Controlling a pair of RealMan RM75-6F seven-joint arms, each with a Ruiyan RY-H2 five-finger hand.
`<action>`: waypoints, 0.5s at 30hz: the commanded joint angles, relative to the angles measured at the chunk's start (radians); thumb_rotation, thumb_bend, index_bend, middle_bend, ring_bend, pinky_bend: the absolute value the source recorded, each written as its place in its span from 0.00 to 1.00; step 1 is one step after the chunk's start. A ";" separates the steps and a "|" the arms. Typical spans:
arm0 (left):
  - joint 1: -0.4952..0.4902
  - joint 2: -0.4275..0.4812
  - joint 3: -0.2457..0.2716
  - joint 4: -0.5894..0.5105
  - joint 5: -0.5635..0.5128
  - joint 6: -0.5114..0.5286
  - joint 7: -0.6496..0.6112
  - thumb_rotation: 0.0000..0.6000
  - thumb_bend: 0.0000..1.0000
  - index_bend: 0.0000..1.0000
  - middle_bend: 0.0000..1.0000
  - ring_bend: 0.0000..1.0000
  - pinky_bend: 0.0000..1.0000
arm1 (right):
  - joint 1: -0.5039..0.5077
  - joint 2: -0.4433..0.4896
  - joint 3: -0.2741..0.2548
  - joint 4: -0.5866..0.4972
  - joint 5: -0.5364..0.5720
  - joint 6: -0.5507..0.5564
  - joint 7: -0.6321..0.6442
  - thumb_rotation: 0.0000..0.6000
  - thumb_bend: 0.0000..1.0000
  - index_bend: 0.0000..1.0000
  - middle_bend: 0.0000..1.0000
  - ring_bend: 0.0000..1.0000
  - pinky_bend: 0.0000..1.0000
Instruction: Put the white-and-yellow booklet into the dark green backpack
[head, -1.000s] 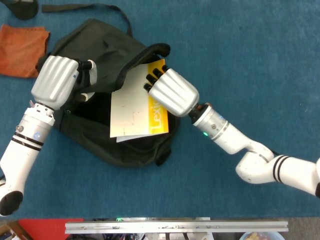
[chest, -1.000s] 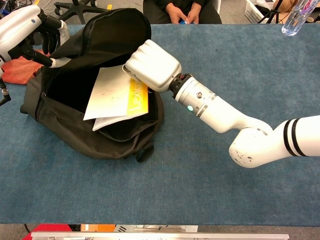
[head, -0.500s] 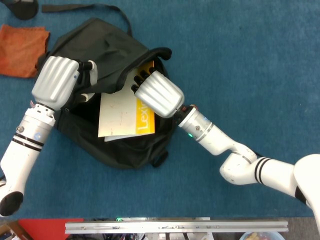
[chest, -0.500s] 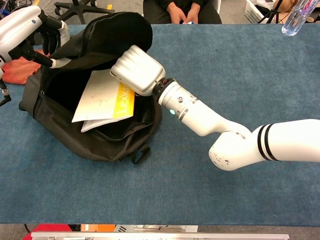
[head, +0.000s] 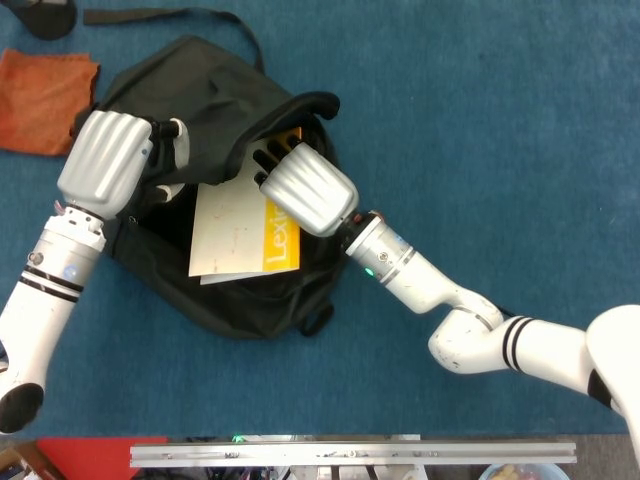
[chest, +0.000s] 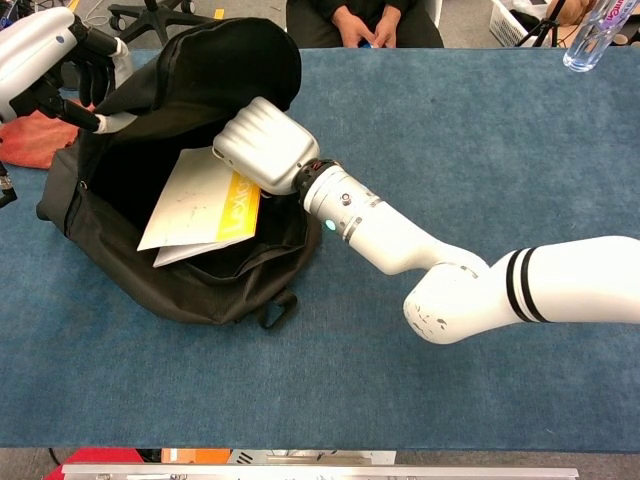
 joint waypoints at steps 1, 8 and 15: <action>0.001 0.002 0.000 -0.002 0.001 0.001 0.000 1.00 0.29 0.67 0.69 0.65 0.64 | -0.009 0.024 0.005 -0.043 0.028 -0.020 -0.039 1.00 0.28 0.17 0.29 0.28 0.50; 0.002 0.008 -0.003 -0.004 -0.002 0.004 -0.002 1.00 0.29 0.67 0.69 0.65 0.64 | -0.025 0.080 0.008 -0.141 0.057 -0.025 -0.080 1.00 0.15 0.07 0.25 0.23 0.45; 0.003 0.013 -0.007 -0.010 -0.004 0.009 0.000 1.00 0.29 0.67 0.69 0.65 0.64 | -0.033 0.118 0.000 -0.208 0.069 -0.024 -0.087 1.00 0.00 0.04 0.25 0.22 0.45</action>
